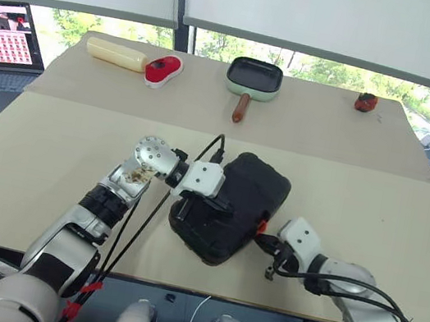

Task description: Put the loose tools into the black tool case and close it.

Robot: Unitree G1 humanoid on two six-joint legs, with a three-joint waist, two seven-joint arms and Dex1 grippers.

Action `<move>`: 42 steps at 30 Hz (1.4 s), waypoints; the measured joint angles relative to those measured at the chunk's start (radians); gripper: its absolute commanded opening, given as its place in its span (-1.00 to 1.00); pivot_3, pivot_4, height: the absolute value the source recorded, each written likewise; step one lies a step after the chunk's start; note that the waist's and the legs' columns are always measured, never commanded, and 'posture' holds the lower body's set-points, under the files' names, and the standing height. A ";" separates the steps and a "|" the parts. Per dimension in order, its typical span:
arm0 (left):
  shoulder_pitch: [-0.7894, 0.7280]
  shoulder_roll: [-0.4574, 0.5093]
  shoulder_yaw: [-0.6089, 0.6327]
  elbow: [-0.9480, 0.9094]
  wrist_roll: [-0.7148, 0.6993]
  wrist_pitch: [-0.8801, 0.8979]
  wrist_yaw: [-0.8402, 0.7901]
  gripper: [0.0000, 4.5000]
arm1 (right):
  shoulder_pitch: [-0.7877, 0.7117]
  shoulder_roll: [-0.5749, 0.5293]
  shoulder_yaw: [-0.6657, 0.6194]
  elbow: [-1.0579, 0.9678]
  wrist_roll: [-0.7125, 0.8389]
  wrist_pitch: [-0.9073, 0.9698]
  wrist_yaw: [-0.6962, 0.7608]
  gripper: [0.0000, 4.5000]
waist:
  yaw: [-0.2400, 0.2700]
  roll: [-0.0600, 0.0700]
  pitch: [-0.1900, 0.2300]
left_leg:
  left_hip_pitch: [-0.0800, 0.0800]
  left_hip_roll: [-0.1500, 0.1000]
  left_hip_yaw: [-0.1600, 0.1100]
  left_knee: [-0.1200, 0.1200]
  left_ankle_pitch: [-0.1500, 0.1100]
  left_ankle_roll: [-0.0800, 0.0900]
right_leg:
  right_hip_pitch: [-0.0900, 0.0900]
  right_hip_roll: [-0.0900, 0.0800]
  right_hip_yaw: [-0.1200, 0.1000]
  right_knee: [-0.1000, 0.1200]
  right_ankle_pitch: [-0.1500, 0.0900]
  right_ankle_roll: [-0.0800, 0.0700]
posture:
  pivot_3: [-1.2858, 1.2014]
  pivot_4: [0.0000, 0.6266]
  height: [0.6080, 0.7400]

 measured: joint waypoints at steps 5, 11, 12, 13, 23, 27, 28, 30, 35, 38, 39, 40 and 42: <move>-0.002 -0.008 0.000 0.013 0.006 -0.007 0.009 -0.96 | 0.012 -0.058 -0.050 -0.133 0.030 0.006 0.029 -1.00 | 0.005 0.001 -0.001 | 0.001 0.000 0.000 -0.001 0.000 0.000 | 0.001 0.000 0.000 0.000 -0.002 0.003 | 0.03 -0.52 1.00; 0.005 -0.007 -0.001 0.017 0.006 -0.023 0.012 -1.00 | 0.139 -0.106 -0.132 -0.153 0.125 0.026 0.094 -0.36 | 0.009 0.001 -0.004 | 0.002 0.000 0.000 -0.001 0.000 0.000 | 0.003 -0.001 0.000 -0.001 -0.001 0.001 | 0.03 -0.52 1.00; 0.005 -0.004 -0.001 0.017 0.006 -0.024 0.012 -1.00 | 0.138 -0.106 -0.136 -0.141 0.133 0.024 0.096 -0.18 | 0.007 0.001 -0.004 | 0.003 0.000 0.000 -0.001 0.000 0.000 | 0.003 -0.001 0.000 -0.001 -0.002 0.002 | 0.03 -0.52 1.00; 0.005 -0.003 -0.001 0.017 0.006 -0.024 0.012 -1.00 | 0.133 -0.101 -0.135 -0.122 0.136 0.019 0.096 -0.02 | 0.006 0.001 -0.004 | 0.004 0.000 0.000 -0.002 0.000 0.000 | 0.004 -0.001 0.000 -0.001 -0.003 0.003 | 0.03 -0.52 1.00; 0.007 0.020 -0.002 -0.005 0.005 -0.021 0.004 -1.00 | -0.009 0.007 -0.124 0.128 0.142 -0.071 0.087 0.72 | 0.004 0.002 -0.005 | 0.004 0.000 0.000 -0.003 0.000 0.000 | 0.003 0.000 0.000 -0.001 -0.003 0.001 | 0.03 -0.52 1.00; 0.008 0.039 -0.002 -0.021 0.006 -0.016 0.002 -1.00 | -0.058 0.039 -0.121 0.192 0.147 -0.083 0.096 0.72 | 0.002 0.002 -0.005 | 0.004 0.000 0.000 -0.003 0.000 0.000 | 0.003 0.000 0.000 -0.001 -0.003 0.001 | 0.03 -0.52 1.00; 0.009 0.044 -0.002 -0.026 0.006 -0.014 0.002 -1.00 | -0.068 0.044 -0.120 0.205 0.150 -0.086 0.099 0.72 | 0.002 0.002 -0.005 | 0.004 0.000 0.000 -0.003 0.000 0.000 | 0.003 0.000 0.000 -0.001 -0.003 0.001 | 0.03 -0.52 1.00; 0.013 0.055 0.001 -0.028 0.005 -0.015 0.001 -1.00 | -0.070 0.046 -0.120 0.216 0.155 -0.089 0.108 0.72 | 0.002 0.002 -0.005 | 0.004 0.000 0.000 -0.003 0.000 0.000 | 0.002 0.000 0.000 -0.001 -0.003 0.000 | 0.03 -0.52 1.00; 0.016 0.066 0.003 -0.044 0.005 0.003 0.001 -1.00 | -0.084 0.052 -0.114 0.242 0.161 -0.089 0.125 0.72 | -0.001 0.002 -0.005 | 0.004 0.000 0.000 -0.004 0.000 0.000 | 0.002 0.000 0.000 -0.001 -0.002 -0.001 | 0.03 -0.52 1.00; 0.019 0.073 0.003 -0.050 0.005 0.004 0.001 -1.00 | -0.092 0.052 -0.109 0.249 0.161 -0.092 0.135 0.72 | -0.005 0.002 -0.005 | 0.004 0.001 0.000 -0.004 0.000 0.000 | 0.002 0.000 0.000 -0.001 -0.002 -0.001 | 0.03 -0.52 1.00; 0.021 0.076 0.004 -0.052 0.005 0.004 0.001 -1.00 | -0.094 0.052 -0.105 0.254 0.160 -0.101 0.141 0.72 | -0.007 0.002 -0.005 | 0.004 0.001 0.000 -0.004 0.000 0.000 | 0.002 0.000 0.000 -0.001 -0.002 -0.001 | 0.03 -0.52 1.00; 0.022 0.079 0.005 -0.053 0.004 0.004 0.001 -1.00 | -0.095 0.052 -0.100 0.261 0.160 -0.113 0.149 0.72 | -0.009 0.002 -0.005 | 0.004 0.001 0.000 -0.004 0.000 0.000 | 0.002 0.001 0.000 -0.001 -0.002 -0.001 | 0.03 -0.52 1.00; 0.022 0.083 0.005 -0.054 0.004 0.006 0.000 -1.00 | -0.110 0.052 -0.088 0.285 0.152 -0.140 0.166 0.72 | -0.015 0.002 -0.005 | 0.004 0.001 0.000 -0.004 0.000 0.000 | 0.002 0.001 0.000 -0.001 -0.003 0.000 | 0.03 -0.52 1.00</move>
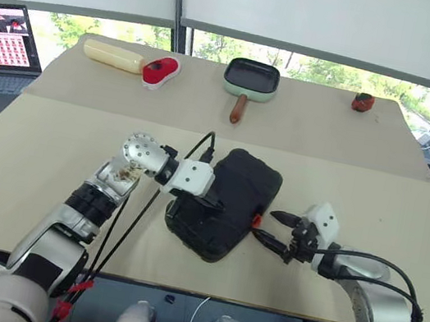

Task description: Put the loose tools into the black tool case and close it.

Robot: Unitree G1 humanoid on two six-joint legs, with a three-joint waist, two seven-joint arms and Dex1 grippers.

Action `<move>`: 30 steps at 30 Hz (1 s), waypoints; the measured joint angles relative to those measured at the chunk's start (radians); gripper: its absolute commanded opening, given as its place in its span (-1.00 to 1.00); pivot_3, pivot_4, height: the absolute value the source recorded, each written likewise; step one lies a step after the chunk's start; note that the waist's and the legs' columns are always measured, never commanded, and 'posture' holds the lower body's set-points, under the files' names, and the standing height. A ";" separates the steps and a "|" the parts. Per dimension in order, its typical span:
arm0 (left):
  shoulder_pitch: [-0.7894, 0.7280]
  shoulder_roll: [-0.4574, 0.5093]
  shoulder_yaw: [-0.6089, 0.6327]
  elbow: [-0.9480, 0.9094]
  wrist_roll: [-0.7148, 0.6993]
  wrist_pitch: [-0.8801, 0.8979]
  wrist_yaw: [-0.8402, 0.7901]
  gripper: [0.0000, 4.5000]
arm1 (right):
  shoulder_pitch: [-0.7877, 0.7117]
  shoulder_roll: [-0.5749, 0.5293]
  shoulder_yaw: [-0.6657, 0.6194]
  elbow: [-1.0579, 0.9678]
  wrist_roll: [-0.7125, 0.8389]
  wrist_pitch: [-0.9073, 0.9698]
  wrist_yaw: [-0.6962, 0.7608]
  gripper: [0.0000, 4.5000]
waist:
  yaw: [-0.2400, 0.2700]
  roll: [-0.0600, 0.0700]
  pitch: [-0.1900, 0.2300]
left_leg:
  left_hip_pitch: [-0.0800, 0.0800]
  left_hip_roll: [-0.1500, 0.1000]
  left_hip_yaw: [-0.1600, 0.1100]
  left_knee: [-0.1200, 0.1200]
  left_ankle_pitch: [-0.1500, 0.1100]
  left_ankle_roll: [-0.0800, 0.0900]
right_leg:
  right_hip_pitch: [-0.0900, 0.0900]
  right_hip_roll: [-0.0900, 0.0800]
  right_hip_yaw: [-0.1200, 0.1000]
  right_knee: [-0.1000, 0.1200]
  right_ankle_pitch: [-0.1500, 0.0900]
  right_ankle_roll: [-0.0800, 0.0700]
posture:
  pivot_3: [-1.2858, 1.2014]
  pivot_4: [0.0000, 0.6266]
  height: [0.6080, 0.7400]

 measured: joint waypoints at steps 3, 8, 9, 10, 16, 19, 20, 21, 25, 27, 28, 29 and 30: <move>0.000 0.001 0.000 0.000 0.000 0.002 0.000 -1.00 | -0.016 0.002 0.009 0.035 -0.012 -0.045 0.026 0.44 | -0.003 0.000 0.000 | 0.000 0.000 0.000 0.000 0.000 0.000 | 0.000 0.000 0.000 0.000 -0.001 0.001 | 0.03 -0.52 1.00; 0.000 0.003 0.003 0.000 0.000 0.005 -0.002 -1.00 | -0.035 0.009 0.037 0.073 -0.029 -0.097 0.060 -0.01 | -0.006 0.000 0.000 | 0.000 0.001 0.000 0.000 0.000 0.000 | 0.000 0.001 0.000 0.000 0.000 0.001 | 0.03 -0.52 1.00; 0.000 0.004 0.003 0.000 0.000 0.005 -0.002 -1.00 | -0.038 0.013 0.037 0.083 -0.031 -0.103 0.062 -0.01 | -0.007 0.000 0.000 | 0.000 0.001 0.000 0.000 0.000 0.000 | 0.000 0.001 0.000 0.000 0.000 0.001 | 0.03 -0.52 1.00; 0.000 0.005 0.003 0.000 0.000 0.005 -0.002 -1.00 | -0.042 0.016 0.038 0.092 -0.032 -0.106 0.063 -0.01 | -0.008 0.000 0.000 | 0.000 0.001 0.000 0.000 0.000 0.000 | 0.000 0.001 0.000 0.000 0.000 0.001 | 0.03 -0.52 1.00; 0.000 0.007 0.003 -0.002 0.000 0.008 -0.002 -1.00 | -0.046 0.027 0.047 0.114 -0.040 -0.123 0.075 -0.45 | -0.008 0.000 0.000 | 0.001 0.001 0.000 0.000 0.000 0.000 | 0.000 0.001 0.000 0.000 0.000 0.000 | 0.03 -0.52 1.00; 0.000 0.007 0.003 -0.003 0.000 0.011 -0.002 -1.00 | -0.046 0.027 0.047 0.114 -0.041 -0.125 0.078 -0.45 | -0.008 0.000 0.000 | 0.001 0.001 0.000 0.000 0.000 0.000 | 0.000 0.001 0.000 0.000 0.000 0.000 | 0.03 -0.52 1.00; 0.000 0.007 0.003 -0.004 0.000 0.012 -0.002 -1.00 | -0.046 0.027 0.046 0.114 -0.044 -0.127 0.078 -0.45 | -0.008 0.000 0.000 | 0.001 0.001 0.000 0.000 0.000 0.000 | 0.000 0.001 0.000 0.000 0.000 0.000 | 0.03 -0.52 1.00; 0.000 0.006 0.003 -0.004 0.000 0.012 -0.002 -1.00 | -0.045 0.026 0.046 0.112 -0.047 -0.129 0.078 -0.45 | -0.008 0.000 0.000 | 0.001 0.001 0.000 0.000 0.000 0.000 | 0.000 0.001 0.000 0.000 0.000 0.000 | 0.03 -0.52 1.00; 0.000 0.003 0.001 -0.006 0.000 0.009 0.000 -1.00 | -0.028 0.011 0.039 0.092 -0.049 -0.132 0.078 -0.45 | -0.003 0.000 0.000 | 0.000 0.000 0.000 0.000 0.000 0.000 | 0.000 0.000 0.000 0.000 0.000 0.000 | 0.03 -0.52 1.00; 0.000 0.001 0.000 -0.006 0.000 0.007 0.000 -1.00 | -0.010 -0.002 0.029 0.074 -0.046 -0.132 0.078 -0.45 | 0.002 0.000 0.000 | 0.000 0.000 0.000 0.000 0.000 0.000 | 0.000 -0.001 0.000 0.000 0.000 0.000 | 0.03 -0.52 1.00; 0.000 0.000 0.000 -0.006 0.000 0.005 0.001 -1.00 | 0.000 -0.009 0.021 0.064 -0.043 -0.132 0.081 -0.45 | 0.004 0.000 0.000 | 0.000 0.000 0.000 0.000 0.000 0.000 | 0.000 -0.001 0.000 0.000 0.000 0.000 | 0.03 -0.52 1.00; 0.000 0.000 0.000 -0.005 0.000 0.003 0.002 -1.00 | 0.007 -0.014 0.016 0.057 -0.038 -0.132 0.082 -0.45 | 0.004 0.000 0.000 | -0.001 0.000 0.001 0.000 0.000 0.000 | 0.000 -0.001 0.000 0.000 0.000 0.000 | 0.03 -0.52 1.00; 0.000 -0.001 -0.001 -0.003 0.000 0.000 0.002 -1.00 | 0.015 -0.021 0.010 0.049 -0.031 -0.132 0.083 -0.45 | 0.005 0.000 0.000 | -0.001 -0.001 0.001 0.000 0.000 0.000 | 0.000 -0.001 0.000 0.000 0.000 0.000 | 0.03 -0.52 1.00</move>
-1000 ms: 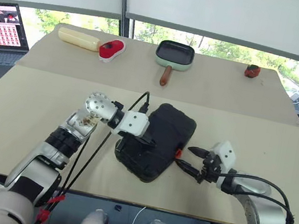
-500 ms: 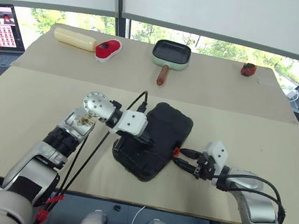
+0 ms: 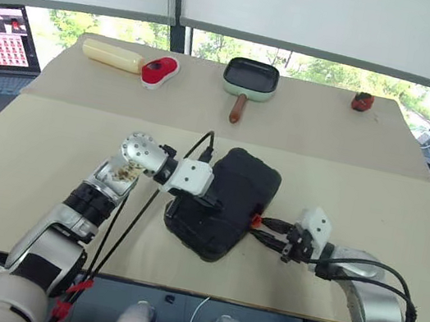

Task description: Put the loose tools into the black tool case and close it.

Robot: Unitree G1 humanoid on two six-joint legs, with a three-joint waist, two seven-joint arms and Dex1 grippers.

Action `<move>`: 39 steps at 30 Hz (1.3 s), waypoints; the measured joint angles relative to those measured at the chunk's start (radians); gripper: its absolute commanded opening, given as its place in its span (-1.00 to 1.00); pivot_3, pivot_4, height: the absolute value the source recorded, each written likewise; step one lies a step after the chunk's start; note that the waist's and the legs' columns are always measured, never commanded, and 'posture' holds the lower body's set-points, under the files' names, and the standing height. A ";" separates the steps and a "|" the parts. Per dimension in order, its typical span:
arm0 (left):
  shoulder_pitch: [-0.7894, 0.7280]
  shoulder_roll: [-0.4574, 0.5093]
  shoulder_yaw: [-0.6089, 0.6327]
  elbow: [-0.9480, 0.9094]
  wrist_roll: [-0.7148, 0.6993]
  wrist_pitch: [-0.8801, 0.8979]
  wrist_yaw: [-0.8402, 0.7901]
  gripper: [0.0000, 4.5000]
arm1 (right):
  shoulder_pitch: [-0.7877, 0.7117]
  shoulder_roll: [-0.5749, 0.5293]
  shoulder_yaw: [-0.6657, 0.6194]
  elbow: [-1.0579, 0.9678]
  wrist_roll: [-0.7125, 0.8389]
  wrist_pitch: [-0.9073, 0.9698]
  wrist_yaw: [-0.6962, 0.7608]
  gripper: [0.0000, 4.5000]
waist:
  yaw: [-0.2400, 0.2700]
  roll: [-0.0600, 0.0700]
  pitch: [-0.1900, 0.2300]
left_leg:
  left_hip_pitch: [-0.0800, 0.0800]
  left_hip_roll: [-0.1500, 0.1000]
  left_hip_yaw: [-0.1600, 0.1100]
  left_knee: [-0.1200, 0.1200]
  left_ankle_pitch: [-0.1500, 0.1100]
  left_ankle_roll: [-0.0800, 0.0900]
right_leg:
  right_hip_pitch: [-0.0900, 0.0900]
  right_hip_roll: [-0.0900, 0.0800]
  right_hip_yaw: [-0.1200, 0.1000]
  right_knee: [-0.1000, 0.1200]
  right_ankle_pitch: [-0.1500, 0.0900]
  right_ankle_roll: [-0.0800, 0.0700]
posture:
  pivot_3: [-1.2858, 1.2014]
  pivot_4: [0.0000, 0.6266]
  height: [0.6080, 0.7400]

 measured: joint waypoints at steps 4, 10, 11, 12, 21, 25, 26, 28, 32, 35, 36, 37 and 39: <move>-0.001 -0.004 0.000 0.008 0.000 -0.005 0.000 -1.00 | 0.014 -0.011 -0.007 -0.017 0.010 0.001 -0.003 -0.45 | 0.003 0.000 0.000 | 0.000 0.000 0.000 0.000 0.000 0.000 | 0.000 0.000 0.000 0.000 0.000 0.000 | 0.03 -0.52 1.00; -0.008 -0.011 -0.002 0.021 0.000 -0.012 0.000 -1.00 | 0.016 -0.013 -0.007 -0.024 0.012 0.016 -0.009 -0.23 | 0.008 0.000 0.000 | 0.000 0.000 0.000 0.000 0.000 0.000 | 0.000 0.000 0.000 0.000 0.000 0.000 | 0.03 -0.52 1.00; -0.009 -0.013 -0.003 0.024 0.000 -0.015 0.000 -1.00 | 0.016 -0.013 -0.008 -0.025 0.016 0.025 -0.010 0.00 | 0.009 0.000 0.000 | 0.000 0.000 0.000 0.000 0.000 0.000 | 0.000 0.000 0.000 0.000 0.000 0.000 | 0.03 -0.52 1.00; -0.009 -0.014 -0.003 0.027 0.000 -0.020 0.000 -1.00 | 0.016 -0.015 -0.007 -0.029 0.018 0.033 -0.010 0.10 | 0.010 0.000 0.000 | 0.000 0.000 0.000 0.000 0.000 0.000 | 0.000 0.000 0.000 0.000 0.000 0.000 | 0.03 -0.52 1.00; -0.011 -0.024 -0.005 0.035 0.004 -0.031 0.005 -1.00 | 0.107 -0.105 -0.056 -0.090 0.021 0.072 -0.013 -0.51 | 0.018 0.000 0.000 | 0.000 0.000 0.000 0.000 0.000 0.000 | 0.000 0.000 0.000 -0.001 0.000 0.000 | 0.03 -0.52 1.00; -0.011 -0.030 -0.005 0.035 0.008 -0.031 0.011 -1.00 | 0.113 -0.098 -0.029 -0.060 -0.009 0.054 -0.025 -0.99 | 0.020 0.000 0.000 | 0.000 0.000 0.000 0.000 0.000 0.000 | 0.000 -0.001 0.000 -0.001 -0.001 0.002 | 0.03 -0.52 1.00; -0.011 -0.031 -0.005 0.035 0.008 -0.031 0.011 -1.00 | 0.109 -0.093 -0.023 -0.052 -0.019 0.051 -0.028 -0.99 | 0.020 0.000 0.000 | 0.000 0.000 0.000 0.000 0.000 0.000 | 0.000 -0.001 0.000 -0.001 -0.001 0.002 | 0.03 -0.52 1.00; -0.011 -0.032 -0.005 0.036 0.009 -0.031 0.012 -1.00 | 0.094 -0.080 -0.007 -0.039 -0.028 0.044 -0.040 -0.99 | 0.020 0.000 0.000 | 0.000 -0.001 0.000 0.000 0.000 0.000 | 0.000 -0.001 0.000 -0.001 -0.001 0.002 | 0.03 -0.52 1.00; -0.013 -0.033 -0.005 0.039 0.010 -0.032 0.011 -1.00 | 0.037 -0.050 0.037 -0.013 -0.071 0.028 -0.069 -0.99 | 0.020 0.000 0.000 | 0.000 -0.001 0.000 0.000 0.000 0.000 | 0.000 -0.001 0.000 -0.001 -0.001 0.002 | 0.03 -0.52 1.00; -0.016 -0.035 -0.006 0.047 0.011 -0.037 0.009 -1.00 | 0.008 -0.021 0.057 0.009 -0.100 0.010 -0.090 -0.99 | 0.020 0.000 0.000 | 0.000 -0.001 0.000 0.000 0.000 0.000 | 0.001 -0.001 0.000 -0.001 -0.001 0.002 | 0.03 -0.52 1.00; -0.018 -0.035 -0.006 0.049 0.012 -0.040 0.008 -1.00 | 0.002 -0.014 0.062 0.014 -0.102 0.005 -0.095 -0.99 | 0.019 0.000 0.000 | 0.000 -0.001 0.000 0.000 0.000 0.000 | 0.001 -0.001 0.000 -0.001 -0.001 0.002 | 0.03 -0.52 1.00; -0.019 -0.037 -0.006 0.050 0.013 -0.042 0.007 -1.00 | -0.002 -0.007 0.065 0.018 -0.107 0.002 -0.098 -0.99 | 0.020 0.000 0.000 | 0.000 -0.001 0.000 0.000 0.000 0.000 | 0.001 -0.001 0.000 -0.001 -0.001 0.002 | 0.03 -0.52 1.00; -0.020 -0.040 -0.006 0.051 0.017 -0.042 0.006 -1.00 | -0.003 0.001 0.069 0.019 -0.107 0.000 -0.106 -0.99 | 0.020 0.000 0.000 | 0.000 -0.001 0.000 0.000 0.000 0.000 | 0.001 -0.001 0.000 -0.001 -0.001 0.002 | 0.03 -0.52 1.00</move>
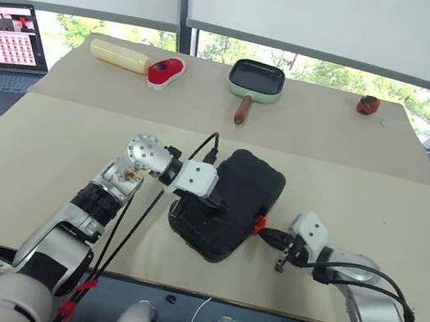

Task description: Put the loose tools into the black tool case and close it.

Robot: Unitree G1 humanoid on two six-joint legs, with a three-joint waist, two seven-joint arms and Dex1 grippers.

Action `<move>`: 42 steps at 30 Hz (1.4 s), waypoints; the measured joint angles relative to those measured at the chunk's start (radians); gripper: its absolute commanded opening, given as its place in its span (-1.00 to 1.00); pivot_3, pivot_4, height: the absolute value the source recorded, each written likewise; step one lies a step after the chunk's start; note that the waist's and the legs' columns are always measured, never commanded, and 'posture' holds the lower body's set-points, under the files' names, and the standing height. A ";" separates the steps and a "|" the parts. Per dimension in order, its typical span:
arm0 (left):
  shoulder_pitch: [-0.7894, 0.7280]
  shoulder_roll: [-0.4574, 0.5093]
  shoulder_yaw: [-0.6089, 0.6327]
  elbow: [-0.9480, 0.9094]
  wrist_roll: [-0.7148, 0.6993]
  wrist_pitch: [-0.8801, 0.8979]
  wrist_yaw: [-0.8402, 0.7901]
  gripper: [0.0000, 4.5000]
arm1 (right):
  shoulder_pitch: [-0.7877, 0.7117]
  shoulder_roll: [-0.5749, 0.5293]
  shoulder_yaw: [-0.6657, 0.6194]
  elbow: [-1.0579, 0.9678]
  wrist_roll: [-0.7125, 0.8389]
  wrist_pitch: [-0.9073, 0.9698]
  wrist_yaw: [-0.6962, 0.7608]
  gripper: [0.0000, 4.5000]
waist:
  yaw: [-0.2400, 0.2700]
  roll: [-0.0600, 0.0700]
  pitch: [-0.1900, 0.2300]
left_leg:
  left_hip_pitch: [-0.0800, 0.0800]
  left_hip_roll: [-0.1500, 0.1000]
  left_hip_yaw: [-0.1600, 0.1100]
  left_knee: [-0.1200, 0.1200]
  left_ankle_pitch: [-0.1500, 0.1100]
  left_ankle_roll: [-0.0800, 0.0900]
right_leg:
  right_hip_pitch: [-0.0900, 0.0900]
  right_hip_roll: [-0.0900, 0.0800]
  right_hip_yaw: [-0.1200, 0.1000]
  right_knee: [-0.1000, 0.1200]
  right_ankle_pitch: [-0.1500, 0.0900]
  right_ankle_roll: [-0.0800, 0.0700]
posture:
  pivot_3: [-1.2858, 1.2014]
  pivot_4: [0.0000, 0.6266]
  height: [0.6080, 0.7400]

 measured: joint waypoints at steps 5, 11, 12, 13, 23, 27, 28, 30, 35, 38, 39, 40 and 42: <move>-0.003 -0.006 0.000 0.002 0.003 0.000 -0.002 -1.00 | 0.031 0.014 -0.002 -0.033 0.013 0.005 -0.004 -0.99 | 0.000 0.000 0.000 | 0.000 0.000 0.000 0.000 0.000 0.000 | 0.000 0.000 0.000 0.000 0.000 0.000 | 0.03 -0.52 1.00; -0.008 -0.006 0.002 0.008 0.004 -0.002 -0.006 -1.00 | 0.052 0.026 -0.014 -0.093 0.080 0.107 -0.009 -0.99 | 0.000 0.000 0.000 | 0.000 0.000 0.000 0.000 0.000 0.000 | -0.001 0.000 0.000 0.000 0.000 -0.001 | 0.03 -0.52 1.00; -0.009 -0.006 0.002 0.009 0.004 -0.003 -0.007 -1.00 | 0.052 0.027 -0.019 -0.105 0.090 0.130 -0.010 -0.99 | -0.001 0.000 0.000 | 0.000 0.000 0.000 0.000 0.000 0.000 | -0.001 0.000 0.000 0.000 0.000 -0.001 | 0.03 -0.52 1.00; -0.010 -0.006 0.002 0.010 0.004 -0.003 -0.007 -1.00 | 0.052 0.027 -0.023 -0.115 0.094 0.146 -0.011 -0.99 | -0.001 0.000 0.000 | -0.001 0.000 0.000 0.000 0.000 0.000 | -0.001 0.000 0.000 0.000 0.000 -0.001 | 0.03 -0.52 1.00; -0.013 -0.013 0.005 0.018 0.009 -0.002 -0.007 -1.00 | 0.051 0.003 -0.046 -0.190 0.126 0.191 -0.016 -0.99 | 0.000 0.000 0.000 | -0.001 0.000 0.000 0.000 0.000 0.000 | -0.001 0.000 0.000 0.000 0.000 0.000 | 0.03 -0.52 1.00; -0.013 -0.018 0.004 0.018 0.010 -0.002 -0.006 -1.00 | 0.048 -0.034 -0.050 -0.213 0.126 0.190 0.002 -0.99 | 0.000 0.001 0.000 | -0.001 0.000 0.000 0.000 0.000 0.000 | -0.001 0.000 0.000 0.000 0.000 0.000 | 0.03 -0.52 1.00; -0.013 -0.020 0.004 0.018 0.011 -0.002 -0.005 -1.00 | 0.045 -0.050 -0.050 -0.223 0.126 0.186 0.012 -0.99 | 0.001 0.001 0.000 | -0.001 0.000 0.000 0.000 0.000 0.000 | -0.001 0.000 0.000 0.000 0.000 0.001 | 0.03 -0.52 1.00; -0.013 -0.023 0.004 0.018 0.011 -0.002 -0.003 -1.00 | 0.045 -0.089 -0.050 -0.229 0.123 0.179 0.033 -0.99 | 0.004 0.001 0.000 | -0.001 0.000 0.000 0.000 0.000 0.000 | 0.000 -0.001 0.000 -0.001 -0.001 0.001 | 0.03 -0.52 1.00; -0.013 -0.023 0.004 0.018 0.012 -0.002 -0.003 -1.00 | 0.055 -0.152 -0.059 -0.182 0.111 0.165 0.062 -0.99 | 0.004 0.001 0.000 | -0.001 0.000 0.000 0.000 0.000 0.000 | 0.000 -0.001 0.000 -0.002 0.000 0.001 | 0.03 -0.52 1.00; -0.013 -0.023 0.004 0.019 0.012 -0.002 -0.003 -1.00 | 0.045 -0.152 -0.058 -0.153 0.098 0.154 0.062 -0.99 | 0.004 0.001 0.000 | -0.001 0.000 0.000 0.000 0.000 0.000 | 0.000 -0.001 0.000 -0.002 0.000 0.001 | 0.03 -0.52 1.00; -0.014 -0.024 0.004 0.019 0.012 -0.002 -0.003 -1.00 | 0.031 -0.151 -0.055 -0.134 0.083 0.144 0.059 -0.99 | 0.004 0.001 0.000 | -0.001 0.000 0.000 0.000 0.000 0.000 | 0.000 -0.001 0.000 -0.002 0.000 0.001 | 0.03 -0.52 1.00; -0.014 -0.024 0.004 0.019 0.013 -0.002 -0.003 -1.00 | 0.026 -0.148 -0.055 -0.127 0.078 0.139 0.056 -0.99 | 0.004 0.001 0.000 | -0.001 0.000 0.000 0.000 0.000 0.000 | 0.000 -0.001 0.000 -0.002 0.000 0.001 | 0.03 -0.52 1.00; -0.014 -0.024 0.004 0.019 0.013 -0.002 -0.003 -1.00 | 0.005 -0.127 -0.051 -0.111 0.070 0.134 0.040 -0.99 | 0.004 0.001 0.000 | -0.001 0.000 0.000 0.000 0.000 0.000 | 0.000 -0.001 0.000 -0.002 0.000 0.001 | 0.03 -0.52 1.00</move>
